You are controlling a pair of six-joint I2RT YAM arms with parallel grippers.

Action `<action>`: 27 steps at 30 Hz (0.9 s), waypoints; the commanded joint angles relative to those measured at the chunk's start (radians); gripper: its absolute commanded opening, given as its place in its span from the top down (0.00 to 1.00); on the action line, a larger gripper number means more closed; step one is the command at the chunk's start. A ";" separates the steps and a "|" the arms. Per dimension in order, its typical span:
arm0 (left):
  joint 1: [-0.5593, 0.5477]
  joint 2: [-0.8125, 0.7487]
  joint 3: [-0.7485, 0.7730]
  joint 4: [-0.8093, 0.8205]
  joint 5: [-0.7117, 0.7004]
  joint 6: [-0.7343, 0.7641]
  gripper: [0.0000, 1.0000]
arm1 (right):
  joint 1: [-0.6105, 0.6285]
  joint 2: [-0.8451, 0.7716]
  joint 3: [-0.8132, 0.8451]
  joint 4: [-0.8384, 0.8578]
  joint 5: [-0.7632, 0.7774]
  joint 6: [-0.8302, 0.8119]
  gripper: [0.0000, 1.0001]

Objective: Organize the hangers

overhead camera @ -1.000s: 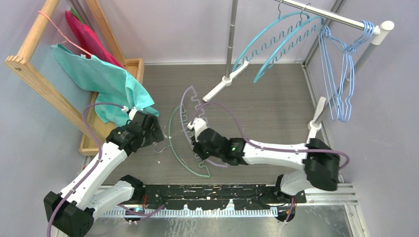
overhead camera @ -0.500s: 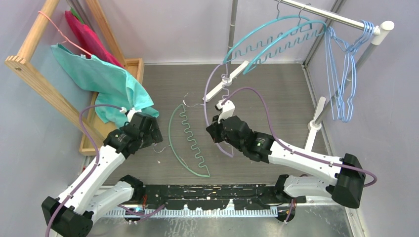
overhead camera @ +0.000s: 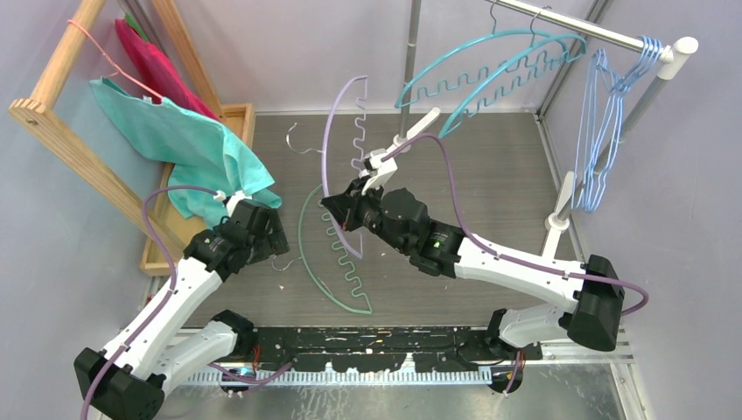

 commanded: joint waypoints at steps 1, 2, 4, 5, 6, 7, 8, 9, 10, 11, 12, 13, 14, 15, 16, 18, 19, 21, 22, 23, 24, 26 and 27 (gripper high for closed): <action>0.006 -0.008 0.004 0.010 0.002 0.025 0.02 | 0.009 -0.068 0.014 0.199 0.161 0.014 0.99; 0.005 -0.009 0.003 0.009 0.002 0.026 0.02 | 0.009 -0.085 -0.002 0.213 0.210 0.015 0.99; 0.005 -0.013 -0.001 0.009 0.003 0.027 0.02 | 0.009 -0.127 -0.031 0.235 0.267 0.015 0.99; 0.006 -0.013 -0.002 0.009 0.004 0.028 0.02 | 0.010 -0.146 -0.055 0.247 0.289 0.014 0.99; 0.005 -0.013 -0.004 0.009 0.005 0.029 0.02 | 0.014 -0.160 -0.063 0.258 0.308 0.009 0.99; 0.006 -0.013 -0.006 0.011 0.005 0.029 0.02 | 0.018 -0.173 -0.074 0.264 0.325 0.005 0.99; 0.006 -0.011 -0.009 0.011 0.005 0.029 0.02 | 0.022 -0.181 -0.083 0.265 0.334 0.002 0.99; 0.006 -0.008 -0.012 0.015 0.008 0.029 0.02 | 0.026 -0.189 -0.087 0.265 0.339 0.001 0.99; 0.006 -0.006 -0.015 0.020 0.013 0.029 0.02 | 0.035 -0.193 -0.093 0.266 0.345 -0.002 0.99; 0.006 -0.003 -0.017 0.024 0.017 0.028 0.02 | 0.045 -0.196 -0.095 0.265 0.353 -0.006 0.99; 0.005 0.002 -0.019 0.029 0.022 0.027 0.02 | 0.061 -0.198 -0.097 0.266 0.364 -0.010 0.99; 0.005 0.005 -0.020 0.033 0.025 0.026 0.02 | 0.077 -0.196 -0.099 0.266 0.373 -0.013 0.99; 0.006 0.010 -0.021 0.036 0.029 0.026 0.02 | 0.091 -0.191 -0.098 0.264 0.375 -0.016 0.99; 0.005 0.012 -0.020 0.038 0.031 0.025 0.02 | 0.104 -0.184 -0.093 0.257 0.378 -0.015 0.99; 0.006 0.012 -0.021 0.039 0.032 0.024 0.02 | 0.116 -0.176 -0.090 0.252 0.375 -0.013 0.99; 0.006 0.007 -0.024 0.042 0.033 0.024 0.02 | 0.134 -0.153 -0.083 0.248 0.357 -0.004 0.99; 0.006 0.002 -0.026 0.042 0.032 0.023 0.02 | 0.139 -0.138 -0.075 0.242 0.344 0.003 0.99; 0.006 -0.009 -0.034 0.041 0.032 0.023 0.02 | 0.152 -0.106 -0.057 0.232 0.319 0.018 0.99; 0.005 -0.015 -0.038 0.038 0.030 0.023 0.02 | 0.157 -0.088 -0.050 0.233 0.306 0.025 0.99; 0.006 -0.020 -0.043 0.038 0.028 0.022 0.02 | 0.163 -0.064 -0.042 0.234 0.294 0.029 0.99; 0.006 -0.025 -0.048 0.036 0.028 0.020 0.02 | 0.170 -0.045 -0.032 0.234 0.286 0.030 0.99; 0.006 -0.029 -0.050 0.042 0.032 0.020 0.02 | 0.186 -0.009 -0.014 0.244 0.272 0.032 0.99; 0.006 -0.028 -0.050 0.042 0.032 0.020 0.02 | 0.191 0.007 -0.006 0.255 0.261 0.032 0.99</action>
